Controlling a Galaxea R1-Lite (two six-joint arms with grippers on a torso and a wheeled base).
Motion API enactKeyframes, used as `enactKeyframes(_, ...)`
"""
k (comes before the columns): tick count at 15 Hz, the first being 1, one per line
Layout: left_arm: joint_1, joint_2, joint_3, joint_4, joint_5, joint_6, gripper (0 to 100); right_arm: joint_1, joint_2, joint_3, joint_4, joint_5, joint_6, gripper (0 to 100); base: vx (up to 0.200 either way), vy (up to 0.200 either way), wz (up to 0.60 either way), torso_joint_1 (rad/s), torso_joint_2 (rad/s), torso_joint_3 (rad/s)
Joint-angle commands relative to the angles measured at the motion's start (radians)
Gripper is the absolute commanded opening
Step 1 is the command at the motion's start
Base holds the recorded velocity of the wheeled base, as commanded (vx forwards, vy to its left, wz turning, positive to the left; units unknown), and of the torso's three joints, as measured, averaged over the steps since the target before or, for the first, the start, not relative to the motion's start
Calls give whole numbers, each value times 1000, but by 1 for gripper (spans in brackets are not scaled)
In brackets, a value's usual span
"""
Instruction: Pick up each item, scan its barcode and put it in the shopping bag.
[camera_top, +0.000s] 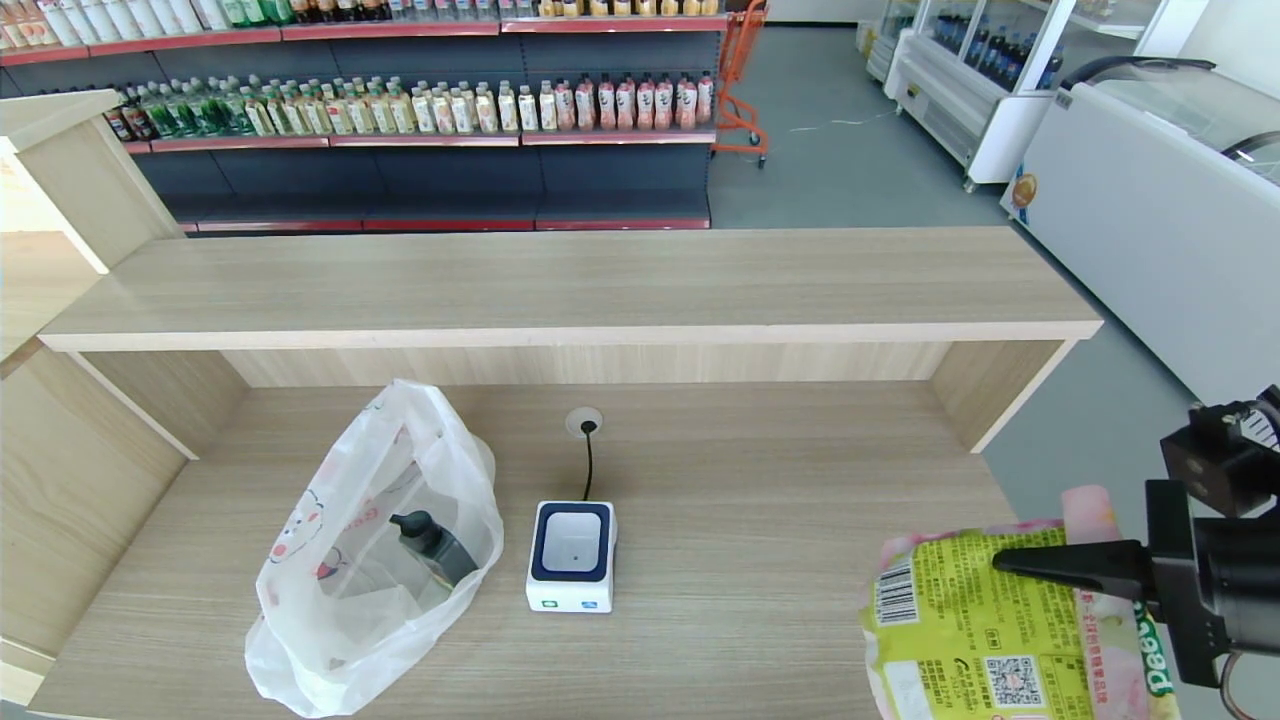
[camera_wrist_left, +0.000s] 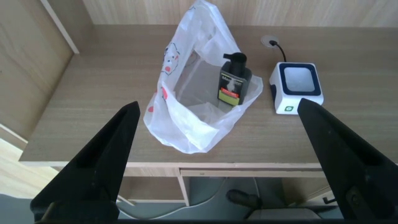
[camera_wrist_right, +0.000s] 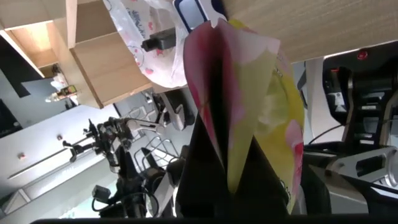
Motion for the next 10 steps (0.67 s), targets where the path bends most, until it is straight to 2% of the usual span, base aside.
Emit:
enactKeyframes(1,0,0,0,0,0,-2,100,0,-8,14,-4,1,-1,0,0,0,0,0,0,0)
enactKeyframes(4,0,0,0,0,0,6,100,2,-22,26,-4,-1,-1,0,0,0,0,0,0,0)
enactKeyframes(10,0,0,0,0,-1,9,100,5,-41,32,1,-2,-1,0,0,200,0,2,2,5)
